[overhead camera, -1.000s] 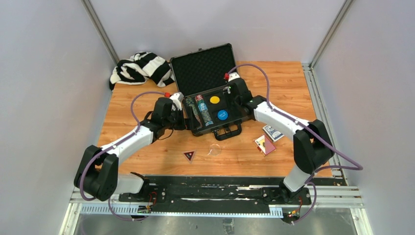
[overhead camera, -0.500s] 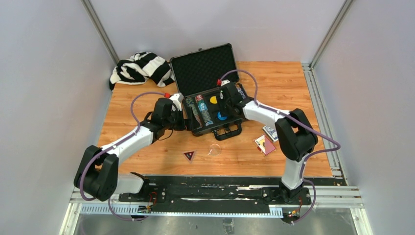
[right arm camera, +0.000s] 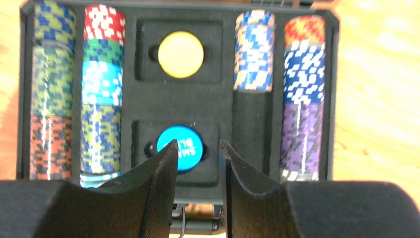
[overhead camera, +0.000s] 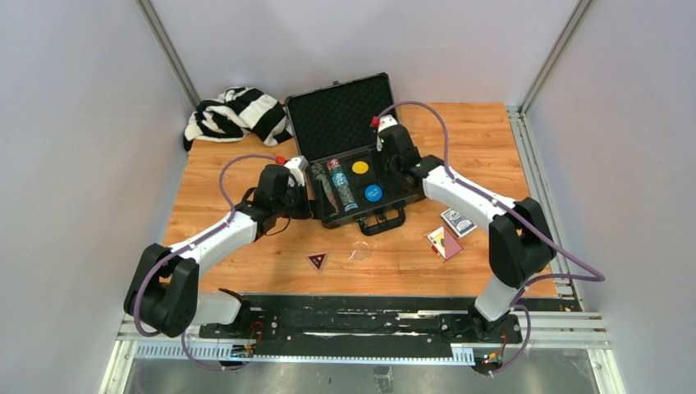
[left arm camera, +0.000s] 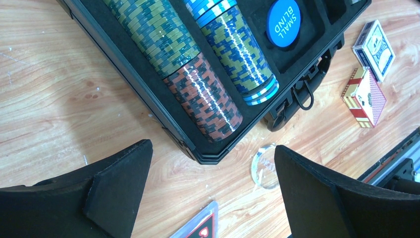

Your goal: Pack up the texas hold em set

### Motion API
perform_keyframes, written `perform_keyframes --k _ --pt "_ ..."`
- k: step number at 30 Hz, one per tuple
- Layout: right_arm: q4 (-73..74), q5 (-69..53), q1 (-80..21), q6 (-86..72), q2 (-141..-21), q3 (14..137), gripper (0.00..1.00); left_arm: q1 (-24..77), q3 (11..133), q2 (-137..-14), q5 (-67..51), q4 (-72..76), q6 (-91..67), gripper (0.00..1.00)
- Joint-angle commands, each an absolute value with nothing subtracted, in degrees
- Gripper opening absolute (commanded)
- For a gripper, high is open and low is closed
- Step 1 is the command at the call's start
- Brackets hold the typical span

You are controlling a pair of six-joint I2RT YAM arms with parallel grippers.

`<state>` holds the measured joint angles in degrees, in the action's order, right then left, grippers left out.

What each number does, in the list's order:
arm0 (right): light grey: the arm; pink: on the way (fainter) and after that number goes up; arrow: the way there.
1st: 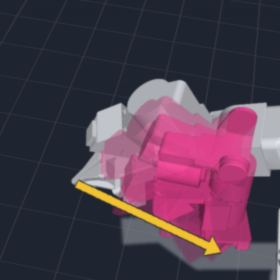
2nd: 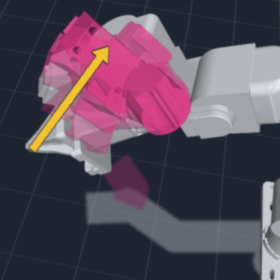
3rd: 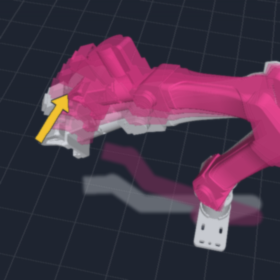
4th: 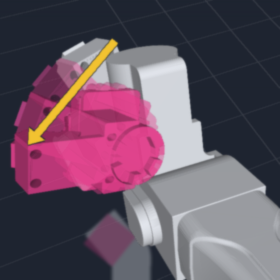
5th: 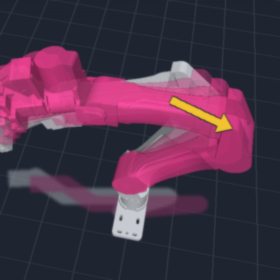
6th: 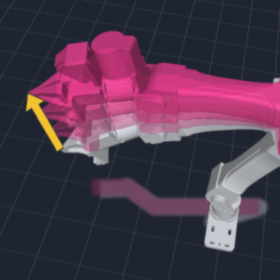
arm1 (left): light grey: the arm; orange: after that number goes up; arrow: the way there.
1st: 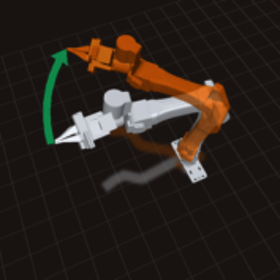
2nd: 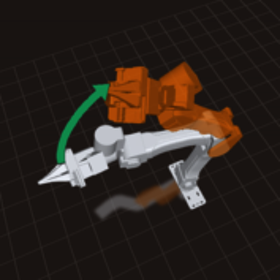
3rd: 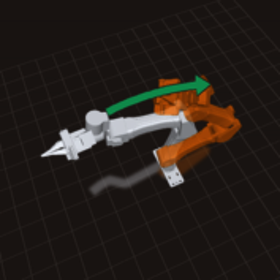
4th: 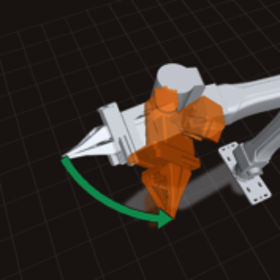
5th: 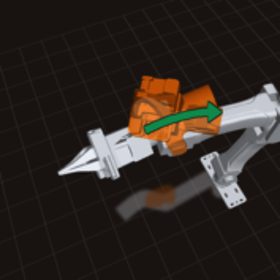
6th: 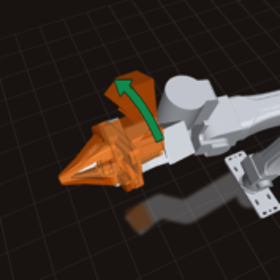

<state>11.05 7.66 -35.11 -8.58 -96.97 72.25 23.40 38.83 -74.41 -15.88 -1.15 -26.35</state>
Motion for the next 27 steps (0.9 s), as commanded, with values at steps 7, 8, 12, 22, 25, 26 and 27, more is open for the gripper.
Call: perform_keyframes --k 7,8,12,22,25,26,27 --pt "13.4 10.2 -34.6 -7.9 -108.4 78.1 0.36 23.1 38.3 -72.9 -15.2 -0.4 -25.6 0.98" --pt "13.4 10.1 -34.5 -8.5 -109.0 77.8 0.36 23.1 38.3 -72.9 -15.1 -0.5 -25.5 0.98" --pt "12.6 9.5 -34.5 -9.6 -109.8 74.6 0.35 23.1 38.3 -73.4 -15.3 -0.4 -25.5 0.98" --pt "12.3 11.1 -34.5 -9.1 -104.2 72.7 0.35 23.1 38.5 -74.2 -16.1 0.2 -26.0 0.98" --pt "12.3 13.3 -34.5 -8.9 -99.5 72.2 0.35 23.1 38.5 -74.0 -16.0 0.0 -25.9 0.98" --pt "12.3 14.6 -34.3 -9.0 -97.7 71.6 0.34 23.1 38.4 -74.0 -16.0 0.1 -26.0 0.98" --pt "12.6 16.3 -34.0 -9.2 -95.9 71.0 0.36 23.1 38.4 -73.9 -16.0 0.2 -26.1 0.98"
